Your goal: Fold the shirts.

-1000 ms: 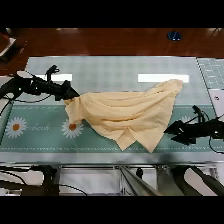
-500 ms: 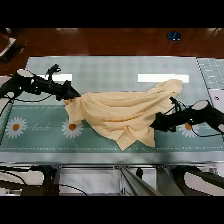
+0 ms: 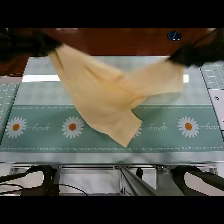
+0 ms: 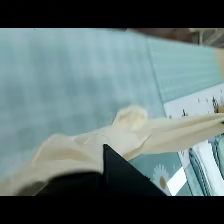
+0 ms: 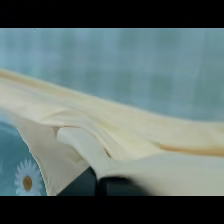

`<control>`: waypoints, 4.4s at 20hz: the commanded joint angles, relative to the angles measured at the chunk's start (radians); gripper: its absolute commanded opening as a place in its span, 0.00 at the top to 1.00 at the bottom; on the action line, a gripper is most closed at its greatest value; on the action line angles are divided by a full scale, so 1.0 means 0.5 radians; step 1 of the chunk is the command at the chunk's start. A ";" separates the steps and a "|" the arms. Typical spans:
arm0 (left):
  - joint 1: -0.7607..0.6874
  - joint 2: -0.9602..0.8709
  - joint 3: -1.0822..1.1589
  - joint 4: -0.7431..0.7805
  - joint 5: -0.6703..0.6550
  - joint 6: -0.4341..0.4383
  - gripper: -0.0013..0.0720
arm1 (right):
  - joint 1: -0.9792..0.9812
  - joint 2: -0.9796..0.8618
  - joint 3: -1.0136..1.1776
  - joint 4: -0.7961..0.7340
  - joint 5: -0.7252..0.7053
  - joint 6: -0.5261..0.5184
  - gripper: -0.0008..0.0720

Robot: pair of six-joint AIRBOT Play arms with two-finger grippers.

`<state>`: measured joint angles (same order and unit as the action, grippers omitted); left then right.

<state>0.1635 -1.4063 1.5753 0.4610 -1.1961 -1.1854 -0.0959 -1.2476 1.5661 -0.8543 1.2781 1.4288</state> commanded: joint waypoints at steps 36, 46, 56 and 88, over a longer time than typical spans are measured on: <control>-0.589 -0.083 -0.352 1.508 1.050 -0.588 0.94 | -0.033 -0.381 -0.452 -0.275 -0.689 0.052 0.97; -0.323 -0.291 -0.137 1.382 0.367 -0.731 0.03 | -0.410 -0.959 0.261 -0.155 -0.173 0.230 0.12; 0.388 0.254 -1.257 1.261 -0.343 -0.363 0.03 | -0.726 0.241 -1.470 -0.269 -0.047 -0.102 0.12; 0.208 0.306 -1.952 0.301 0.263 0.051 0.94 | -1.292 0.246 -2.222 0.024 -0.150 -0.259 0.14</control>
<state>0.2680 -1.2526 0.5972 0.6239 -1.0641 -1.1622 -0.7334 -1.0336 0.4553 -0.9489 1.2148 1.3693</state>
